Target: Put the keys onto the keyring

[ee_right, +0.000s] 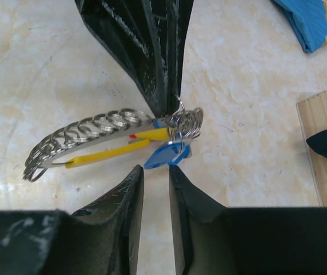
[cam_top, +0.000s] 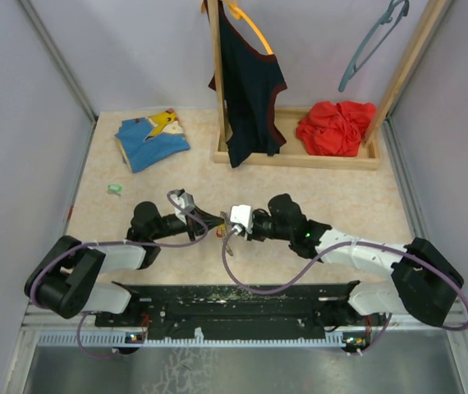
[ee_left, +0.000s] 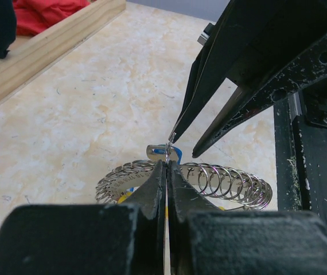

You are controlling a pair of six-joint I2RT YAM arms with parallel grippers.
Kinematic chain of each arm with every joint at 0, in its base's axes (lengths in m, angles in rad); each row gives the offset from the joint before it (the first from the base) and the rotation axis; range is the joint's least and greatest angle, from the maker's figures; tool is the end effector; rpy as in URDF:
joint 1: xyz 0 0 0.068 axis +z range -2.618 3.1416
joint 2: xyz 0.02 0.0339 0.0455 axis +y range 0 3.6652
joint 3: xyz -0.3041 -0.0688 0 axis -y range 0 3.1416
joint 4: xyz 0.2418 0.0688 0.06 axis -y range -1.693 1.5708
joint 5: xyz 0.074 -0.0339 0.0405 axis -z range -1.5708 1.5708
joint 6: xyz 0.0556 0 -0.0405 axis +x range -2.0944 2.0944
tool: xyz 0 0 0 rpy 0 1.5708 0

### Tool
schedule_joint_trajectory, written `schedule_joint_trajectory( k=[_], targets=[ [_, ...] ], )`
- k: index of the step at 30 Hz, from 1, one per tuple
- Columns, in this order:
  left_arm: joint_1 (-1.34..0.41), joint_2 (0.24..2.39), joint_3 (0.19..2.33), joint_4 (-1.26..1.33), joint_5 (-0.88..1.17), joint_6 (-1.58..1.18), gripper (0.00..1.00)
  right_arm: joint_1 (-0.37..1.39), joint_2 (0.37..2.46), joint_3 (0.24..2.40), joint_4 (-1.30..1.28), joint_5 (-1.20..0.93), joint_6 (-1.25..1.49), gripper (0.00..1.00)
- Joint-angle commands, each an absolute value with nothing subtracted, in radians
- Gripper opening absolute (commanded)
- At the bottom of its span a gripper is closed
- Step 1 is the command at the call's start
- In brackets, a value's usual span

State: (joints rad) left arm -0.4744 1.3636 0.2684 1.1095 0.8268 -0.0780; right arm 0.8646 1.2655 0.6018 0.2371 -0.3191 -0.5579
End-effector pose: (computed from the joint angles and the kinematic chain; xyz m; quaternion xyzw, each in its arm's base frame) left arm 0.1887 -0.1429 0.2252 0.4071 0.5740 -0.4492 0.5505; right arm 0.1629 0.2179 0.2494 -0.6070 0.5727 0.2137 0.5078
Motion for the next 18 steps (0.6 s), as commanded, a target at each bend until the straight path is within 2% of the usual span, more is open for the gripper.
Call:
schedule_joint_trajectory(
  k=[1, 7, 18],
  targets=[
    [-0.466, 1.361, 0.261, 1.222, 0.882, -0.043, 0.00, 0.814, 1.172, 0.581, 0.277, -0.418, -0.504, 0.28],
    [-0.466, 1.326, 0.268, 1.149, 0.914, 0.020, 0.00, 0.737, 1.111, 0.550, 0.366, -0.519, -0.438, 0.33],
    [-0.466, 1.331, 0.272, 1.171, 0.969, 0.012, 0.00, 0.737, 1.208, 0.614, 0.385, -0.646, -0.438, 0.34]
  ],
)
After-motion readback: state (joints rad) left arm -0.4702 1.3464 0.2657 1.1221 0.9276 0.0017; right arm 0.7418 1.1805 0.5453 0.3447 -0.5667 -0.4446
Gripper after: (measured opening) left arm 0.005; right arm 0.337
